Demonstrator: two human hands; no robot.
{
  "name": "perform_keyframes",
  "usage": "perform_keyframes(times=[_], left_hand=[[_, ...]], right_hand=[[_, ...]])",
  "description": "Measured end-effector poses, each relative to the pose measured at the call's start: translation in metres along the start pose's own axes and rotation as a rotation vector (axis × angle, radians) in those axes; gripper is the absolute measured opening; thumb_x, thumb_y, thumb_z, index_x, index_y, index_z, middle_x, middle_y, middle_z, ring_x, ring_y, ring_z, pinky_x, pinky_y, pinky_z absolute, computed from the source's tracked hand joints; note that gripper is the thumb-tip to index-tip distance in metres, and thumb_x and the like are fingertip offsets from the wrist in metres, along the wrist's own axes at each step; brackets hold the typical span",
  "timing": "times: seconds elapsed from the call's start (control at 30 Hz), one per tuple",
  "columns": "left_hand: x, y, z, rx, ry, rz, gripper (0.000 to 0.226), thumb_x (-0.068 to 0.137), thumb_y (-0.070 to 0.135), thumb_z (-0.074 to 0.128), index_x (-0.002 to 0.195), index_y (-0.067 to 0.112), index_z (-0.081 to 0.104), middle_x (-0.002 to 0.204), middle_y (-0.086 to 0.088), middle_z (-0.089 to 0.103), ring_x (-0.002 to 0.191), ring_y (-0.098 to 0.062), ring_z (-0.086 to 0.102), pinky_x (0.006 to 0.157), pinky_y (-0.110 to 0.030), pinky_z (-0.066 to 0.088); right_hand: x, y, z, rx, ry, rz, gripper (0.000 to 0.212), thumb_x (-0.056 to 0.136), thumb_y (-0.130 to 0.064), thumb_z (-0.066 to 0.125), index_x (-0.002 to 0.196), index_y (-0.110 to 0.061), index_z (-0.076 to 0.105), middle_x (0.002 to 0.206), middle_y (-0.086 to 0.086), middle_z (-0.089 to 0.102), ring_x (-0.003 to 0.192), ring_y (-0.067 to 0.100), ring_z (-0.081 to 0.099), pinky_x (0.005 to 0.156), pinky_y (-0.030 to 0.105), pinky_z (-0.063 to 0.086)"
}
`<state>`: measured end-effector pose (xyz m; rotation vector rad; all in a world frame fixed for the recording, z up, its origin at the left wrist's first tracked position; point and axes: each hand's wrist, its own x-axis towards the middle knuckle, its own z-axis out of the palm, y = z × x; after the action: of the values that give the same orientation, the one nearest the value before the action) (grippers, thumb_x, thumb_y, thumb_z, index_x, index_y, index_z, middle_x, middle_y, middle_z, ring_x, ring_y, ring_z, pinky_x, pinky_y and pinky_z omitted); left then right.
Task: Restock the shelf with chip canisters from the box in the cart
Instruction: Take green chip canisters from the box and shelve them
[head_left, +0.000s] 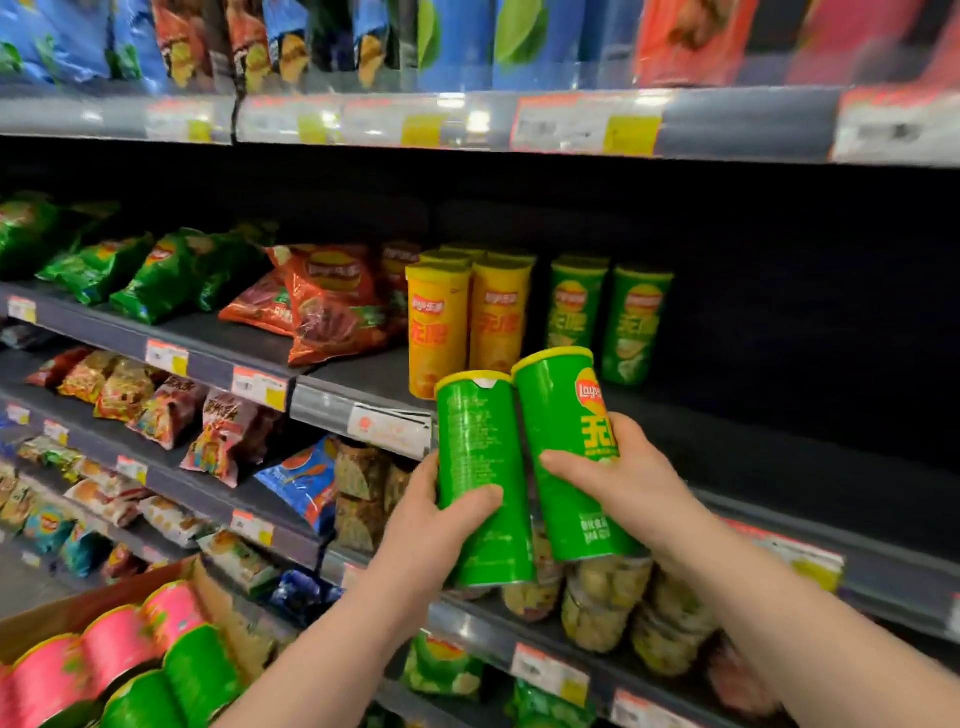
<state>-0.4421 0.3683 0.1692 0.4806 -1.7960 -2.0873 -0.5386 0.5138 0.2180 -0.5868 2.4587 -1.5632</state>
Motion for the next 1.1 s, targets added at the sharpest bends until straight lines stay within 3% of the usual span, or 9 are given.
perform_keyframes(times=[0.1, 0.2, 0.4, 0.5, 0.7, 0.83, 1.0, 1.1], left_hand=[[0.006, 0.003, 0.022, -0.03, 0.01, 0.035, 0.042, 0.084, 0.012, 0.068, 0.115, 0.034, 0.051, 0.102, 0.001, 0.069, 0.082, -0.014, 0.071, 0.063, -0.027, 0.055], [0.011, 0.007, 0.036, -0.028, 0.012, 0.033, 0.04, 0.086, 0.011, 0.064, 0.114, 0.035, 0.05, 0.103, 0.0, 0.068, 0.085, -0.017, 0.07, 0.066, -0.029, 0.055], [0.025, 0.021, 0.042, -0.015, 0.012, 0.074, 0.037, 0.085, 0.01, 0.064, 0.108, 0.036, 0.053, 0.1, 0.001, 0.07, 0.083, -0.017, 0.071, 0.066, -0.029, 0.054], [0.034, 0.029, 0.04, -0.024, -0.008, 0.104, 0.038, 0.085, 0.01, 0.064, 0.11, 0.036, 0.052, 0.101, 0.001, 0.069, 0.083, -0.016, 0.07, 0.065, -0.029, 0.054], [0.052, 0.046, 0.033, -0.001, -0.066, 0.166, 0.033, 0.086, 0.01, 0.064, 0.097, 0.038, 0.051, 0.094, 0.008, 0.068, 0.074, -0.007, 0.07, 0.057, -0.021, 0.052], [0.064, 0.053, 0.028, 0.002, -0.092, 0.194, 0.034, 0.085, 0.012, 0.066, 0.098, 0.039, 0.051, 0.099, 0.007, 0.067, 0.085, -0.014, 0.069, 0.067, -0.029, 0.054], [0.075, 0.056, 0.021, 0.01, -0.115, 0.197, 0.034, 0.081, 0.018, 0.073, 0.097, 0.04, 0.052, 0.099, 0.006, 0.068, 0.087, -0.016, 0.069, 0.072, -0.033, 0.055], [0.08, 0.056, 0.02, 0.005, -0.122, 0.186, 0.033, 0.083, 0.016, 0.069, 0.096, 0.041, 0.052, 0.1, 0.005, 0.068, 0.088, -0.017, 0.069, 0.075, -0.037, 0.055]], right_hand=[[0.013, -0.002, -0.029, 0.053, -0.014, -0.031, 0.043, 0.075, -0.032, 0.077, 0.104, -0.027, 0.046, 0.098, -0.006, 0.063, 0.088, 0.011, 0.063, 0.075, 0.028, 0.052], [0.032, -0.004, -0.049, 0.092, -0.003, -0.046, 0.036, 0.074, -0.033, 0.077, 0.096, -0.027, 0.048, 0.099, -0.001, 0.066, 0.087, 0.016, 0.066, 0.076, 0.034, 0.055], [0.069, 0.004, -0.061, 0.03, 0.096, -0.019, 0.064, 0.074, -0.039, 0.077, 0.124, -0.023, 0.04, 0.115, 0.003, 0.059, 0.102, 0.024, 0.06, 0.086, 0.039, 0.051], [0.088, 0.01, -0.059, -0.008, 0.156, 0.013, 0.068, 0.073, -0.035, 0.079, 0.124, -0.019, 0.038, 0.12, 0.005, 0.056, 0.108, 0.027, 0.057, 0.09, 0.04, 0.048], [0.122, 0.018, -0.053, 0.024, 0.303, -0.028, 0.079, 0.07, -0.022, 0.083, 0.128, -0.01, 0.033, 0.122, 0.01, 0.056, 0.11, 0.026, 0.056, 0.091, 0.038, 0.047], [0.138, 0.021, -0.048, 0.013, 0.373, -0.008, 0.082, 0.069, -0.02, 0.084, 0.128, -0.006, 0.028, 0.121, 0.012, 0.055, 0.112, 0.028, 0.056, 0.088, 0.034, 0.045], [0.141, 0.026, -0.048, -0.08, 0.29, 0.089, 0.096, 0.069, -0.013, 0.084, 0.139, -0.006, 0.019, 0.131, 0.015, 0.05, 0.121, 0.029, 0.05, 0.097, 0.036, 0.043], [0.138, 0.028, -0.052, -0.179, 0.216, 0.151, 0.085, 0.074, -0.005, 0.077, 0.139, -0.004, 0.021, 0.129, 0.015, 0.05, 0.12, 0.028, 0.05, 0.087, 0.029, 0.043]])
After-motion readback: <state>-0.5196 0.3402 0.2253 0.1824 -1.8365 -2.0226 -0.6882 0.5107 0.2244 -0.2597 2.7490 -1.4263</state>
